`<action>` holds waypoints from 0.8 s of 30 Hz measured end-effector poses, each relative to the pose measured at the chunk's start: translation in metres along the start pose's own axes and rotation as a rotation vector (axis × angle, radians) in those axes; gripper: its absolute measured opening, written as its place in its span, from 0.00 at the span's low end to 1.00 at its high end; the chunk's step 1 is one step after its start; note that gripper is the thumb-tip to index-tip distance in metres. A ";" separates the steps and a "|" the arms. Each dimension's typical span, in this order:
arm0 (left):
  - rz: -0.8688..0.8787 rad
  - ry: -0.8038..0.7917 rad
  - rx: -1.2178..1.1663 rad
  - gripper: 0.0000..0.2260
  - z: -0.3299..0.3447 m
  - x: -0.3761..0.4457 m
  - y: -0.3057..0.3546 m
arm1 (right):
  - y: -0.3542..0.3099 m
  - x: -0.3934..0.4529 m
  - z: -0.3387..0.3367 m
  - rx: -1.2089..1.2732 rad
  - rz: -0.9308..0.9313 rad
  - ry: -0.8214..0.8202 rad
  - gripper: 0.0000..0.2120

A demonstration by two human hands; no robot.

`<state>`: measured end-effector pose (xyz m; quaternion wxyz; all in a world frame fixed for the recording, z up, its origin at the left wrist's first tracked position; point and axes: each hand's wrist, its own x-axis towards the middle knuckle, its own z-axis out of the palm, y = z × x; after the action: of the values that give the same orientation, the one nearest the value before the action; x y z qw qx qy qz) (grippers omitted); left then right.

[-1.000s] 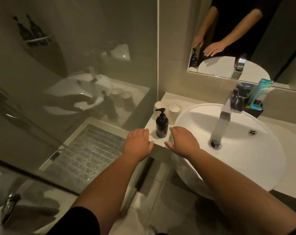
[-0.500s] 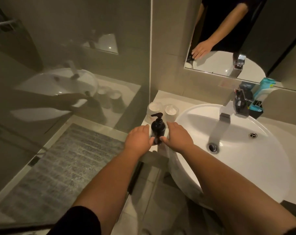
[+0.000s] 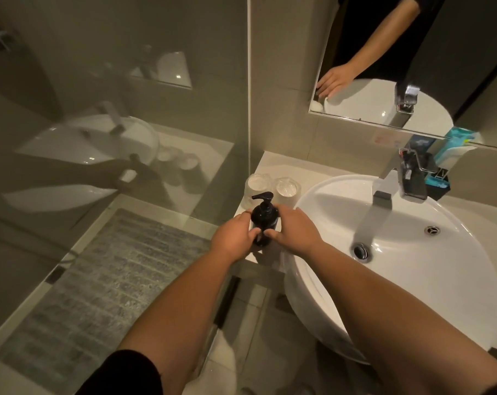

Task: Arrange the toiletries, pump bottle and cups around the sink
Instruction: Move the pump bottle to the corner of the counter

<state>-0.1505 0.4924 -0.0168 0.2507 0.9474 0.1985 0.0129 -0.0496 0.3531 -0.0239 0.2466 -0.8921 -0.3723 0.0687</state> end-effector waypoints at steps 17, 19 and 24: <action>0.221 0.111 0.008 0.19 -0.106 0.066 0.094 | -0.022 0.037 -0.147 0.055 0.034 0.199 0.27; 0.238 0.104 0.019 0.19 -0.102 0.086 0.102 | -0.008 0.050 -0.151 0.047 0.051 0.209 0.27; 0.237 0.077 0.020 0.19 -0.081 0.143 0.118 | 0.036 0.091 -0.155 0.089 0.107 0.228 0.27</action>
<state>0.0147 0.4913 0.0995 0.2301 0.9655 0.0949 0.0765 0.0855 0.3343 0.0982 0.3226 -0.9009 -0.2904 -0.0038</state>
